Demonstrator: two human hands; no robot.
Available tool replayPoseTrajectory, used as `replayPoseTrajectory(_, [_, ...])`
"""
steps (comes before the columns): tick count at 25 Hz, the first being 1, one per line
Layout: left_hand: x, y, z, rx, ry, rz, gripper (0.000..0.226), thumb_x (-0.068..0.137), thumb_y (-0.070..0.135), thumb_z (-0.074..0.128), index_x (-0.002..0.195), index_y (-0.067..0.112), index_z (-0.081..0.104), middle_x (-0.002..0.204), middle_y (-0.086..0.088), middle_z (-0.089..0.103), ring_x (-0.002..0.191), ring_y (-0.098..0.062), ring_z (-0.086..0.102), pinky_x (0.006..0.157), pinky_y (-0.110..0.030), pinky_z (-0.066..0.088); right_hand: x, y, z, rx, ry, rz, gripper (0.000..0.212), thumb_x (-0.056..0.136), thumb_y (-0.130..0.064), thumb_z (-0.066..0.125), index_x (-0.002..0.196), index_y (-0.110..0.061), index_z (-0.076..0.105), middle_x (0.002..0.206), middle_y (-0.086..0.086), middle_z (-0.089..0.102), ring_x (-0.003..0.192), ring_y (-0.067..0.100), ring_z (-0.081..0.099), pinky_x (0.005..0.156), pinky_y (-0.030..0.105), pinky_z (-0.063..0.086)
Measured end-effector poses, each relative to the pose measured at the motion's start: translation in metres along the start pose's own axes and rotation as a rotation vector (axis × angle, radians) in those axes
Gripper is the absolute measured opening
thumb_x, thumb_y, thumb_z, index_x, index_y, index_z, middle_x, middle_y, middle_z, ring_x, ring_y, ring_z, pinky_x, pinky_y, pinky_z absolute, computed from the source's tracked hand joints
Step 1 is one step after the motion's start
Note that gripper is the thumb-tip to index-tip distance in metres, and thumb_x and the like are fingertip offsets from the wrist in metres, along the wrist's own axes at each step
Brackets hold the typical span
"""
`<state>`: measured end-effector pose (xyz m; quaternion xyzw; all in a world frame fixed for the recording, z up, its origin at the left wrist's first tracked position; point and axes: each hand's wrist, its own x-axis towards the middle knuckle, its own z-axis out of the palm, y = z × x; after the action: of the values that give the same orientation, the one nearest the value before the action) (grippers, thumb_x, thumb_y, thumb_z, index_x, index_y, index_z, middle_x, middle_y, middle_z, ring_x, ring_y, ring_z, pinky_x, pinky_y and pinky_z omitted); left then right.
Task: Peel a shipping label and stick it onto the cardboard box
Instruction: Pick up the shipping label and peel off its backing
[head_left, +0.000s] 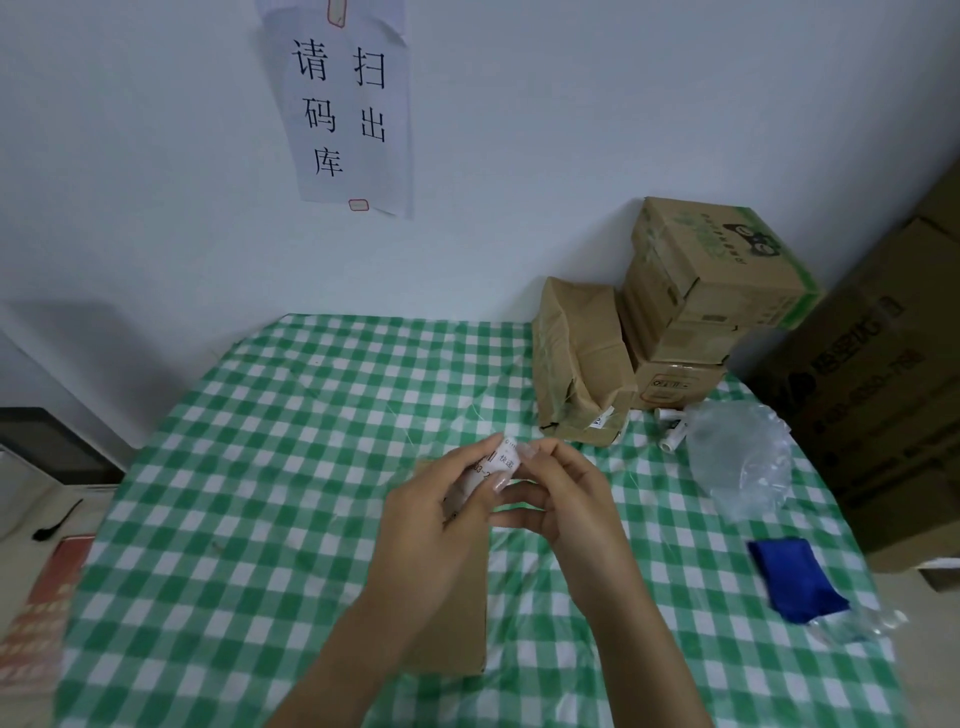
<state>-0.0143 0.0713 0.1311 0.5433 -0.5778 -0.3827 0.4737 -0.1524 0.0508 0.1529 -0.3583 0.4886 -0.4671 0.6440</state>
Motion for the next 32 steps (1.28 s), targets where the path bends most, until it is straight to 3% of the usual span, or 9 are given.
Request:
replayPoseTrajectory(3, [0.001, 0.005, -0.006, -0.052, -0.063, 0.005, 0.032, 0.088, 0.021, 0.068, 0.118, 0.030, 0.067, 0.109, 0.021, 0.072, 0.104, 0.004, 0.066, 0.085, -0.009, 0.049, -0.002, -0.001, 0.001, 0.019, -0.025, 0.006, 0.012, 0.094, -0.013, 0.055, 0.088, -0.004, 0.059, 0.083, 0.017, 0.070, 0.074, 0.026, 0.068, 0.068, 0.041, 0.058])
replayPoseTrajectory(7, [0.000, 0.004, -0.013, 0.013, -0.015, 0.070, 0.034, 0.081, 0.031, 0.071, 0.115, 0.032, 0.070, 0.108, 0.015, 0.071, 0.106, -0.002, 0.064, 0.088, -0.013, 0.050, -0.003, -0.004, 0.000, -0.014, -0.027, -0.043, 0.015, 0.092, -0.010, 0.058, 0.079, -0.007, 0.066, 0.083, 0.017, 0.072, 0.074, 0.025, 0.070, 0.072, 0.042, 0.058])
replayPoseTrajectory(12, [0.003, 0.004, -0.018, 0.089, 0.065, 0.179, 0.027, 0.085, 0.016, 0.071, 0.111, 0.022, 0.074, 0.103, 0.011, 0.072, 0.099, -0.004, 0.068, 0.085, -0.015, 0.052, -0.006, -0.005, 0.002, -0.018, 0.019, -0.083, 0.018, 0.090, -0.009, 0.060, 0.081, -0.005, 0.075, 0.084, 0.022, 0.074, 0.077, 0.027, 0.073, 0.068, 0.036, 0.059])
replayPoseTrajectory(21, [-0.002, 0.020, -0.018, -0.016, 0.038, 0.038, 0.026, 0.087, 0.019, 0.069, 0.107, 0.035, 0.072, 0.102, 0.026, 0.073, 0.095, 0.007, 0.068, 0.085, -0.010, 0.051, -0.007, -0.004, 0.004, -0.054, -0.031, -0.180, 0.018, 0.092, -0.011, 0.058, 0.090, 0.005, 0.066, 0.083, 0.019, 0.069, 0.072, 0.021, 0.066, 0.058, 0.028, 0.053])
replayPoseTrajectory(28, [-0.001, 0.027, -0.019, -0.097, 0.044, -0.033, 0.023, 0.078, 0.032, 0.071, 0.100, 0.030, 0.074, 0.094, 0.021, 0.076, 0.091, 0.004, 0.071, 0.086, -0.015, 0.054, -0.005, 0.002, 0.005, -0.057, -0.108, -0.220, 0.025, 0.084, -0.020, 0.063, 0.086, 0.004, 0.068, 0.079, 0.011, 0.069, 0.073, 0.020, 0.061, 0.065, 0.027, 0.051])
replayPoseTrajectory(32, [-0.001, 0.027, -0.020, -0.086, 0.045, -0.047, 0.020, 0.079, 0.029, 0.072, 0.099, 0.028, 0.075, 0.093, 0.020, 0.076, 0.090, 0.004, 0.071, 0.085, -0.015, 0.053, -0.003, 0.003, 0.006, -0.064, -0.108, -0.212, 0.024, 0.082, -0.022, 0.064, 0.086, 0.001, 0.070, 0.079, 0.009, 0.070, 0.073, 0.019, 0.062, 0.067, 0.025, 0.052])
